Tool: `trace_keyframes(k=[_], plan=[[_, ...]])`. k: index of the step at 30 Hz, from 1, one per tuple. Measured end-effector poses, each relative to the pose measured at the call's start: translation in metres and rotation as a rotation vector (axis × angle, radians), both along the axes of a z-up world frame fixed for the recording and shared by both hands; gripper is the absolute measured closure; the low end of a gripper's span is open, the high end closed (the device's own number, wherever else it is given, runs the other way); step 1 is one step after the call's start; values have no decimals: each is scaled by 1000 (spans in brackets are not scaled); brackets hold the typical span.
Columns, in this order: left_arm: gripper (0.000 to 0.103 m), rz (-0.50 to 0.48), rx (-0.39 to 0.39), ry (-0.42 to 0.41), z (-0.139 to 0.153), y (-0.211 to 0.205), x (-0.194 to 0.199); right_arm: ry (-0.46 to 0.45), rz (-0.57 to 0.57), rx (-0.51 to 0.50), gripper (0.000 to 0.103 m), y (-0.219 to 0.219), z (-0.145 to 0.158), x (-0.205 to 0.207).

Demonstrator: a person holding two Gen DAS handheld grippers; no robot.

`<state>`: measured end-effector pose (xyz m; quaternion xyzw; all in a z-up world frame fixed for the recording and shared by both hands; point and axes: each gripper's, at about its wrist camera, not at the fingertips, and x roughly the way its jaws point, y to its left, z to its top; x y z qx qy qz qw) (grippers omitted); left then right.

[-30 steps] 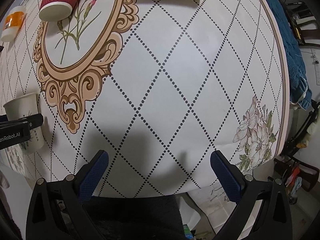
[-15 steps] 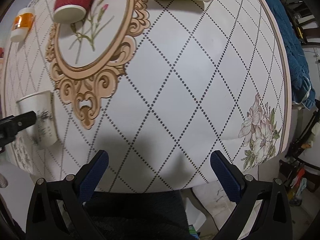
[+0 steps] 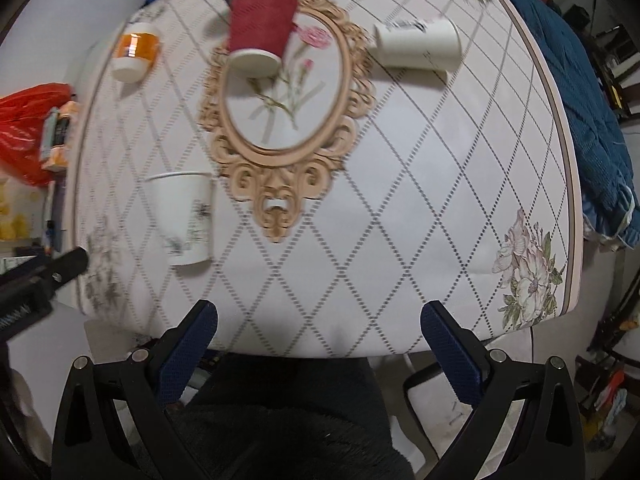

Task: Flip cup upside down
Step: 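Lower the cup onto the table and open the left gripper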

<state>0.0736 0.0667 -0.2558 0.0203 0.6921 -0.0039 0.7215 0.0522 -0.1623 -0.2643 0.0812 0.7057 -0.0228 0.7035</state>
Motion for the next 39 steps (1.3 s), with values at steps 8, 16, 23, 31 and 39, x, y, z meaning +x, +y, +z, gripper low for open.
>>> trace_keyframes(k=[8, 16, 23, 31, 39], plan=[[16, -9, 14, -57, 15, 33, -3, -73, 2, 18, 0, 42, 31, 8], [16, -5, 9, -64, 12, 64, -6, -81, 12, 21, 0, 81, 37, 10], [16, 60, 17, -51, -2, 88, -6, -69, 72, 19, 0, 107, 30, 16], [0, 163, 21, -47, -22, 111, 0, -96, 311, -61, 0, 133, 26, 42], [0, 243, 27, -25, -50, 121, 8, -200, 1093, -376, 0, 190, 18, 45]])
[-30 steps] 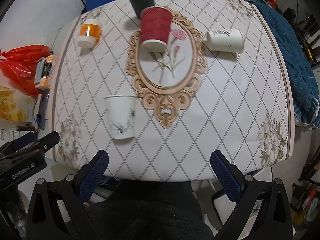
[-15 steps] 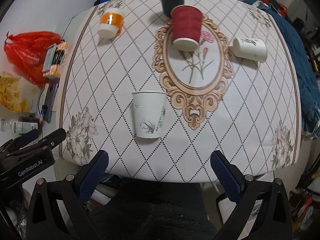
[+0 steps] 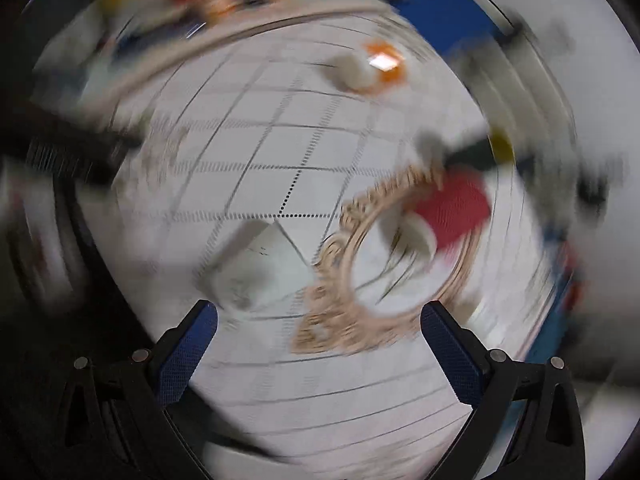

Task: Flip cup upside down
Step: 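Roll the right tool and grasp the white paper cup's body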

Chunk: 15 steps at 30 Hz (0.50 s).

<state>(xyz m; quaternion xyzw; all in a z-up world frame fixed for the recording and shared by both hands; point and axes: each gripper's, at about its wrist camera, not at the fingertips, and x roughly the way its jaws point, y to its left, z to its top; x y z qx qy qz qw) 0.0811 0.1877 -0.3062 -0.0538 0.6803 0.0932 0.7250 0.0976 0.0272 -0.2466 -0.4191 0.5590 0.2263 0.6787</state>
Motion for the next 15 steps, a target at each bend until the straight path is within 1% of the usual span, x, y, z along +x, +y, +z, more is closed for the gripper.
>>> trace_keyframes(k=[2, 3, 4, 7, 9, 11, 12, 15], plan=[[0, 19, -1, 11, -8, 1, -1, -16, 238, -123, 0, 12, -14, -11], [0, 28, -1, 18, -12, 1, -2, -18, 329, -165, 0, 16, -20, -16], [0, 35, 1, 24, -16, 1, -3, -21, 465, -224, 0, 18, -29, -25], [0, 56, 0, 45, -27, 3, -7, -28, 741, -338, 0, 19, -50, -45], [0, 67, 4, 56, -33, 4, -10, -6, 906, -403, 0, 17, -66, -56], [0, 78, 5, 68, -39, 6, -14, -2, 1043, -451, 0, 15, -78, -66], [0, 87, 3, 75, -43, 8, -15, -6, 1094, -470, 0, 14, -84, -70], [0, 110, -1, 90, -53, 13, -19, -55, 1341, -556, 0, 2, -100, -84]])
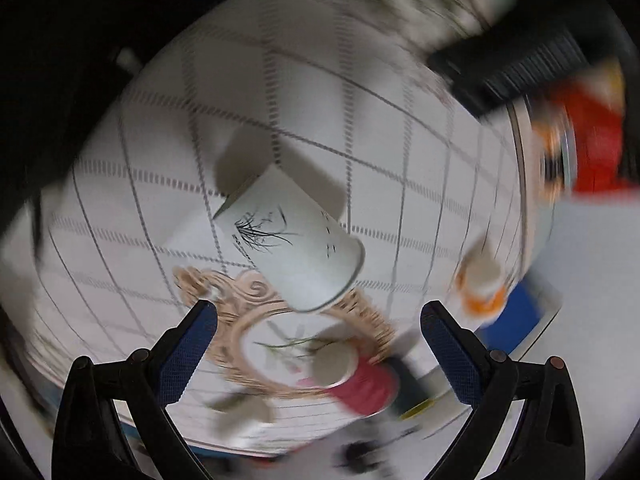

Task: Flip cup upside down
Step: 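Roll the right tool and grasp the white paper cup's body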

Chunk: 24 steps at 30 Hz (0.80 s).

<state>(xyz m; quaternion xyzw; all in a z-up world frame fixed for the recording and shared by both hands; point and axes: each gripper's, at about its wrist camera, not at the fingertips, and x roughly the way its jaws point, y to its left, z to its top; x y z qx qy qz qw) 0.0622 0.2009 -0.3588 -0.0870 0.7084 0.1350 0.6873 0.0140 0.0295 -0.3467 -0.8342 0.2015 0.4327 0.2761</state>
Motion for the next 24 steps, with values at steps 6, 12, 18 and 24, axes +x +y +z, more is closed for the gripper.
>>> trace_keyframes(k=[6, 12, 18, 24], plan=[[0, 28, -8, 16, -12, 6, 1, -56, 389, -111, 0, -25, -28, -5], [0, 39, -12, 26, -22, 13, 4, -56, 600, -192, 0, -40, -46, 6], [0, 43, -15, 39, -33, 30, 11, -37, 712, -223, 0, -47, -59, 2], [0, 39, -12, 47, -40, 41, 16, -13, 759, -251, 4, -55, -68, 7]])
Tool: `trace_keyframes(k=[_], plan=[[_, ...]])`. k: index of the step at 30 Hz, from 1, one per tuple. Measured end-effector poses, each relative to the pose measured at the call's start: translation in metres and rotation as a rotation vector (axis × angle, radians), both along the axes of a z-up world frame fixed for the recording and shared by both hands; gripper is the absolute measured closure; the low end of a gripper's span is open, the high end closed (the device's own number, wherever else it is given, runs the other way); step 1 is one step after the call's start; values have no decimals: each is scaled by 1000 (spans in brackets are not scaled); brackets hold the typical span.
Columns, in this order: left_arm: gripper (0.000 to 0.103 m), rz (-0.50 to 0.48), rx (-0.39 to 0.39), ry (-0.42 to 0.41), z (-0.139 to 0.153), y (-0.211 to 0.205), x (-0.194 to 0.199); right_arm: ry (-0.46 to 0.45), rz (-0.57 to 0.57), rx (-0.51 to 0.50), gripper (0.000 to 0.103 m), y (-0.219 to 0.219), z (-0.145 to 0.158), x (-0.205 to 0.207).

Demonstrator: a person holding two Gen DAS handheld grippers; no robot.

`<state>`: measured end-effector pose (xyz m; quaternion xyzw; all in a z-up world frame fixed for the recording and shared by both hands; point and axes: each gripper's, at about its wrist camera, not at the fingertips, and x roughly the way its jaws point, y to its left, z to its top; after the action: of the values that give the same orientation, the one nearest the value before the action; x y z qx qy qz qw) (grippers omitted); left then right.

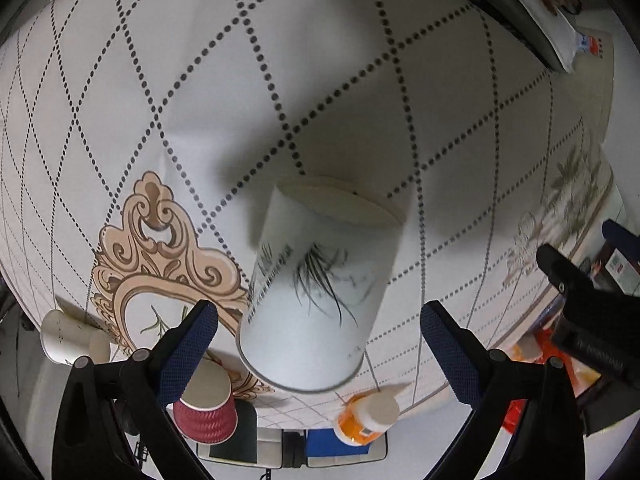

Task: Flip cup upside down
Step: 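Roll the right tool and grasp the white paper cup's body, then lift and rotate the cup with the right gripper, rim turning downward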

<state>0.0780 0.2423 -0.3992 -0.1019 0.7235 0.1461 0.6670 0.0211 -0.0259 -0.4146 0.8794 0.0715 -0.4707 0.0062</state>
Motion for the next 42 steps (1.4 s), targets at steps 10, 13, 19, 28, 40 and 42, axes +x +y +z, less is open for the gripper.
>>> trace_keyframes(k=[10, 13, 19, 28, 40, 42], plan=[[0, -14, 7, 8, 1, -12, -12, 15, -40, 18, 35, 2, -6, -18], [0, -16, 7, 8, 1, -12, -13, 21, -67, 29, 36, 5, -7, -17], [0, -29, 16, 3, 5, -17, -11, 32, -156, 79, 37, 16, -5, -15], [0, -59, 36, -4, 16, -27, 1, 44, -424, 139, 38, 55, 7, -13], [0, -118, 59, -22, 36, -49, 19, 109, -1107, 206, 37, 110, 28, 31], [0, -134, 61, -27, 39, -55, 22, 121, -1224, 210, 37, 108, 32, 41]])
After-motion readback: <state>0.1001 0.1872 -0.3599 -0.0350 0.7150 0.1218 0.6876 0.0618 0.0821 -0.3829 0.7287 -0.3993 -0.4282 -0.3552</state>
